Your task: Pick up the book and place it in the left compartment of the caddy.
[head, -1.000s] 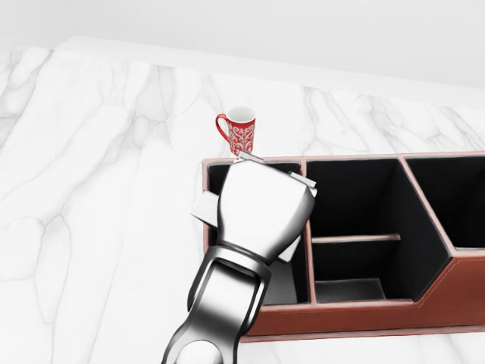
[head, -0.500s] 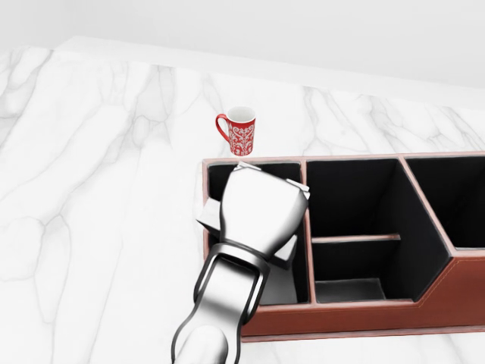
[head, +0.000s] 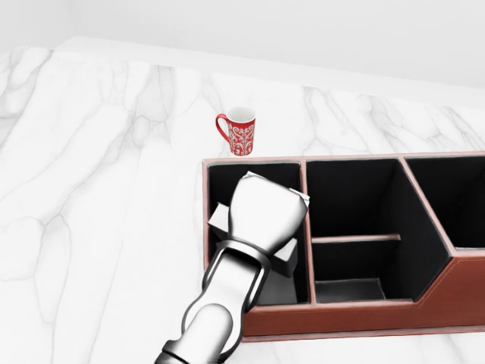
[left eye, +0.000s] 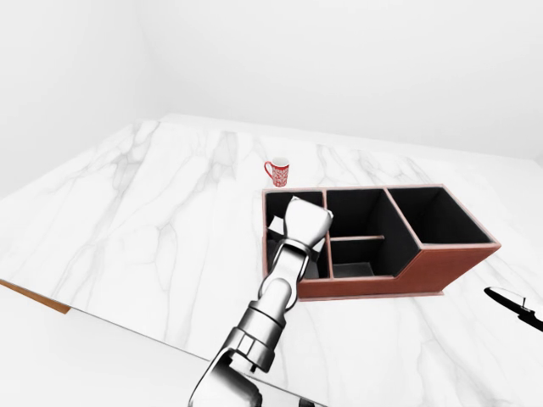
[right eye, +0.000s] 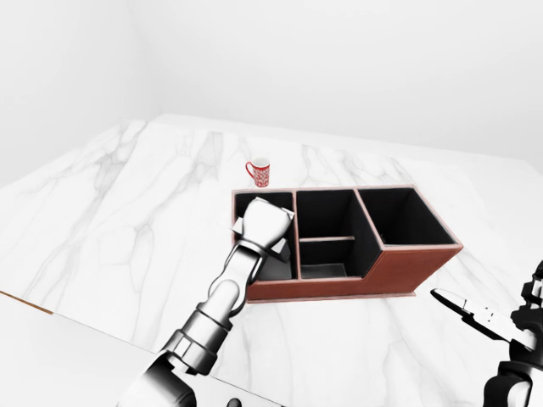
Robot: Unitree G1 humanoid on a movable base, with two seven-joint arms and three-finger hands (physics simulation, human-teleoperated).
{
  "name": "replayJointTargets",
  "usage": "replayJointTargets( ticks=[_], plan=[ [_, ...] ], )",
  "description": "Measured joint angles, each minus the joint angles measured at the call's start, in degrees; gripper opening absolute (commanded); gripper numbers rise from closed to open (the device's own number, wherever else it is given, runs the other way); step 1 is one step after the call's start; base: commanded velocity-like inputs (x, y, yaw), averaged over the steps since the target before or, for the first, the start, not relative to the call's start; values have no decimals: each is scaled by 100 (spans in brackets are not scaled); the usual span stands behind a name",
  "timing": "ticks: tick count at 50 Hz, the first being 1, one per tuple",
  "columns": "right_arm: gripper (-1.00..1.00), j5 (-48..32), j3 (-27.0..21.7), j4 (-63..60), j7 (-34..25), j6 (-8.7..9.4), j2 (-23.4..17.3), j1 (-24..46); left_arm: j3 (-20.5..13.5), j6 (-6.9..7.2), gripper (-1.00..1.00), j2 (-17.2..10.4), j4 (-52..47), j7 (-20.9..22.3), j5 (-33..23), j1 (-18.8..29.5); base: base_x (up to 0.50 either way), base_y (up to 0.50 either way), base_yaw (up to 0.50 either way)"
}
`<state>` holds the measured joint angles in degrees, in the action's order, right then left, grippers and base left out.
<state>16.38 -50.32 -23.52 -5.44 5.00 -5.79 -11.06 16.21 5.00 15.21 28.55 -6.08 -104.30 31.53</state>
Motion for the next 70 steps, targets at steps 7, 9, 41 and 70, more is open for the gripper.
replayJointTargets(
  ticks=[7, 9, 41, 70],
  plan=[
    [100, -4, 2, 22, -3, 0, 2, 1, -91, 0, -100, -28, 691, -309, 199, 306, 0, 0, 0],
    [100, -3, 3, 24, -3, 0, 2, -1, -117, 0, -100, -36, 916, -410, 248, 407, 0, 0, 0],
    [100, -9, 17, 33, 12, 0, -9, 8, -233, 0, -100, -86, 3550, -1635, 1194, 1507, 0, 0, 0],
    [100, -15, 12, 28, 2, 0, -10, 5, 202, 0, 100, -282, 1787, -443, 328, 633, 0, 0, 0]
  ],
)
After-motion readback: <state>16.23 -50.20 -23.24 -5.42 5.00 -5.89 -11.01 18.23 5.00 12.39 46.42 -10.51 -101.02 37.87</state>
